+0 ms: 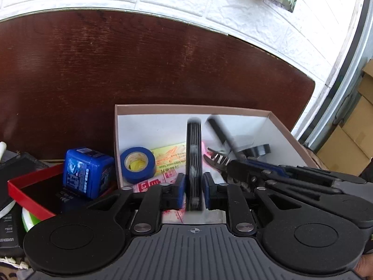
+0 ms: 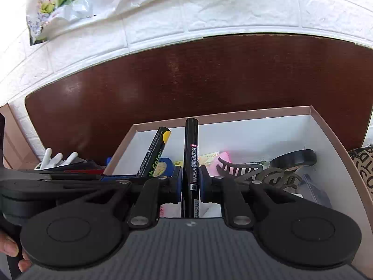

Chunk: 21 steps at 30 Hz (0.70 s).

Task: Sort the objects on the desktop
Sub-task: 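Carry the markers in both grippers over the brown box, then open both grippers to drop the markers into the box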

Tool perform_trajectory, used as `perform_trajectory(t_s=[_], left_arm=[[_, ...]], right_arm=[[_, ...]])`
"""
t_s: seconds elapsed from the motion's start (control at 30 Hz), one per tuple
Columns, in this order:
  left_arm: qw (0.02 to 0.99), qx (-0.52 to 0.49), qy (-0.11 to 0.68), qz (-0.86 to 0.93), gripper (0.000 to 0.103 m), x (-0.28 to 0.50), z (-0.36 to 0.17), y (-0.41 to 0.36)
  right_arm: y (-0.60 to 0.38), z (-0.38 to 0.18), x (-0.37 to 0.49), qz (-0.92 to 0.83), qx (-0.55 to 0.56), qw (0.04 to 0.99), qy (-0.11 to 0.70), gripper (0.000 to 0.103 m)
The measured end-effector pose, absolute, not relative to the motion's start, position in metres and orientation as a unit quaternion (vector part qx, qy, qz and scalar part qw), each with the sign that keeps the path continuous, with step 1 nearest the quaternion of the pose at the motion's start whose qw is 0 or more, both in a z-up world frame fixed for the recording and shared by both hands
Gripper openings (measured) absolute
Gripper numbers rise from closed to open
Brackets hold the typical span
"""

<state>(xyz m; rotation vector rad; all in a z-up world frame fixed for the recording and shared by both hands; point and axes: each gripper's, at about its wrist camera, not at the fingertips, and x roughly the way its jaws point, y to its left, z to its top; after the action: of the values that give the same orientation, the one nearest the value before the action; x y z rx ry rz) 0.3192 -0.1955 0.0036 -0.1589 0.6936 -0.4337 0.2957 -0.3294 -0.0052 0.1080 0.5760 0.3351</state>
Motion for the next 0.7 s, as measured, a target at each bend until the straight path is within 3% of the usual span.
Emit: perform_trajectory(t_s=[0.03, 0.1, 0.13, 0.17, 0.2, 0.27, 0.33, 0.47, 0.7], left_arm=[[0.918, -0.076, 0.332, -0.203, 0.039, 0.318, 0.005, -0.195], [0.925, -0.072, 0.321, -0.191, 0.058, 0.315, 0.008, -0.192], [0.928, -0.077, 0.316, -0.184, 0.064, 0.313, 0.009, -0.188], [0.929, -0.085, 0.312, -0.179, 0.080, 0.311, 0.010, -0.184], [0.929, -0.100, 0.305, -0.182, 0.088, 0.308, 0.011, -0.178], [0.922, -0.123, 0.299, -0.212, 0.099, 0.303, 0.013, -0.171], [0.921, -0.125, 0.298, -0.218, 0.103, 0.296, 0.014, -0.168], [0.928, -0.103, 0.289, -0.213, 0.103, 0.285, 0.018, -0.171], [0.935, -0.074, 0.287, -0.196, 0.103, 0.266, 0.021, -0.173]], right_arm=[[-0.329, -0.006, 0.298, 0.164, 0.050, 0.943, 0.286, 0.019], [-0.328, -0.006, 0.299, 0.159, 0.037, 0.944, 0.285, 0.024], [-0.329, -0.006, 0.299, 0.150, 0.030, 0.946, 0.285, 0.034], [-0.330, -0.005, 0.298, 0.137, 0.026, 0.949, 0.282, 0.047], [-0.334, -0.005, 0.295, 0.124, 0.027, 0.952, 0.279, 0.055], [-0.344, -0.004, 0.291, 0.102, 0.039, 0.956, 0.272, 0.085], [-0.354, -0.003, 0.282, 0.103, 0.050, 0.958, 0.263, 0.096], [-0.358, 0.000, 0.265, 0.113, 0.041, 0.959, 0.255, 0.102], [-0.352, -0.002, 0.249, 0.139, 0.028, 0.950, 0.279, 0.103]])
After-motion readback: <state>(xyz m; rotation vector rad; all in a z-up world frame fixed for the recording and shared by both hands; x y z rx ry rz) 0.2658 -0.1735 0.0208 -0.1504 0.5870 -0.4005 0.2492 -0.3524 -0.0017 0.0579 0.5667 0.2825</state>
